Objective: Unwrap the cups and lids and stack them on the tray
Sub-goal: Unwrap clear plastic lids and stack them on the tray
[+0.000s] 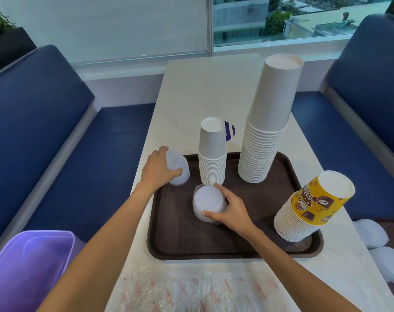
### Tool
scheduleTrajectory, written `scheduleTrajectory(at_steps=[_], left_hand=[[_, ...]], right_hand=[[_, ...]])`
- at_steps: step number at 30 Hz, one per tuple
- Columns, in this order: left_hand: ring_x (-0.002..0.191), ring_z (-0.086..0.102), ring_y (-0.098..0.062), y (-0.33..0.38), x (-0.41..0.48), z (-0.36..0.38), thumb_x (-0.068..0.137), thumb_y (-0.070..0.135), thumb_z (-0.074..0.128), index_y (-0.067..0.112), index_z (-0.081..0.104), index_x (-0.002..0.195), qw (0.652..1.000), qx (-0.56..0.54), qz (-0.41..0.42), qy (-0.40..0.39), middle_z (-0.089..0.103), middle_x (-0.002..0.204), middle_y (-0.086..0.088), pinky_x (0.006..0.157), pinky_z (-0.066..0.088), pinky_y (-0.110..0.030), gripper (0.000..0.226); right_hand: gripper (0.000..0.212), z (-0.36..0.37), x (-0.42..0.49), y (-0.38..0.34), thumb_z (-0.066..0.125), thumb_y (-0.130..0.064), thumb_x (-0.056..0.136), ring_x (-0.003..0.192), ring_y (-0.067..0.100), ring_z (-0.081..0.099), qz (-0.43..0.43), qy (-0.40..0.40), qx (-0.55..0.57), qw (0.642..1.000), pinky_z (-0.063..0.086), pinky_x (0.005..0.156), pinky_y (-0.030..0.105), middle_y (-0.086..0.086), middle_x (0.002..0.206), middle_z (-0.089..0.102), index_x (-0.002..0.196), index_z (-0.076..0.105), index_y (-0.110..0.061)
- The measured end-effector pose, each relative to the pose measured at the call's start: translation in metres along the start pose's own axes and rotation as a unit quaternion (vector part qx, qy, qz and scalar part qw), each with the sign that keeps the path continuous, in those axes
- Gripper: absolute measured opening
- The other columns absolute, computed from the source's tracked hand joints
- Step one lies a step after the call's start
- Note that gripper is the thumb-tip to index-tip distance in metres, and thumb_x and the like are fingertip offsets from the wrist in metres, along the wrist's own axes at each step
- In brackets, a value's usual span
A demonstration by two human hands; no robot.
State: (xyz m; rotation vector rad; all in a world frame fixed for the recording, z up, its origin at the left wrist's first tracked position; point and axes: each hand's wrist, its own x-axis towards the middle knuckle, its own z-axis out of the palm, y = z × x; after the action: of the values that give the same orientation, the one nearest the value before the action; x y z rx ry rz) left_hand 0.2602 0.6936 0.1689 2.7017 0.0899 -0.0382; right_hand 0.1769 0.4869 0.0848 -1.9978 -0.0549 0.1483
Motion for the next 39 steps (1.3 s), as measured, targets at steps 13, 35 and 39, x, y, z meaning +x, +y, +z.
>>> scheduleTrajectory(at_steps=[13,35,39], left_hand=[[0.122,0.045,-0.031,-0.003,0.022,0.023,0.079,0.038,0.073,0.014,0.032,0.143,0.999,-0.002,0.008,-0.032,0.041,0.14,-0.013,0.098,0.043,-0.041,0.079],[0.143,0.014,-0.035,-0.007,0.021,0.037,0.092,0.054,0.046,0.021,0.001,0.152,0.996,0.055,0.004,-0.071,0.007,0.157,-0.016,0.113,0.018,-0.05,0.082],[0.145,0.009,-0.03,-0.005,0.008,0.034,0.092,0.052,0.047,0.021,0.006,0.152,1.0,-0.013,0.009,0.026,0.006,0.159,-0.013,0.116,0.01,-0.047,0.079]], right_hand=[[0.083,-0.002,0.004,0.004,0.086,-0.034,0.065,0.122,0.011,0.046,-0.004,-0.02,0.006,1.0,0.042,0.104,0.029,-0.006,0.134,0.05,0.135,0.044,-0.021],[0.082,-0.006,0.004,0.006,0.086,-0.034,0.066,0.123,0.01,0.044,-0.004,-0.045,0.007,0.999,0.042,0.106,0.031,-0.009,0.134,0.048,0.134,0.042,-0.026],[0.093,-0.006,0.002,0.005,0.087,-0.034,0.064,0.125,0.006,0.04,-0.002,-0.042,0.012,0.999,0.037,0.109,0.029,-0.009,0.14,0.044,0.141,0.035,-0.026]])
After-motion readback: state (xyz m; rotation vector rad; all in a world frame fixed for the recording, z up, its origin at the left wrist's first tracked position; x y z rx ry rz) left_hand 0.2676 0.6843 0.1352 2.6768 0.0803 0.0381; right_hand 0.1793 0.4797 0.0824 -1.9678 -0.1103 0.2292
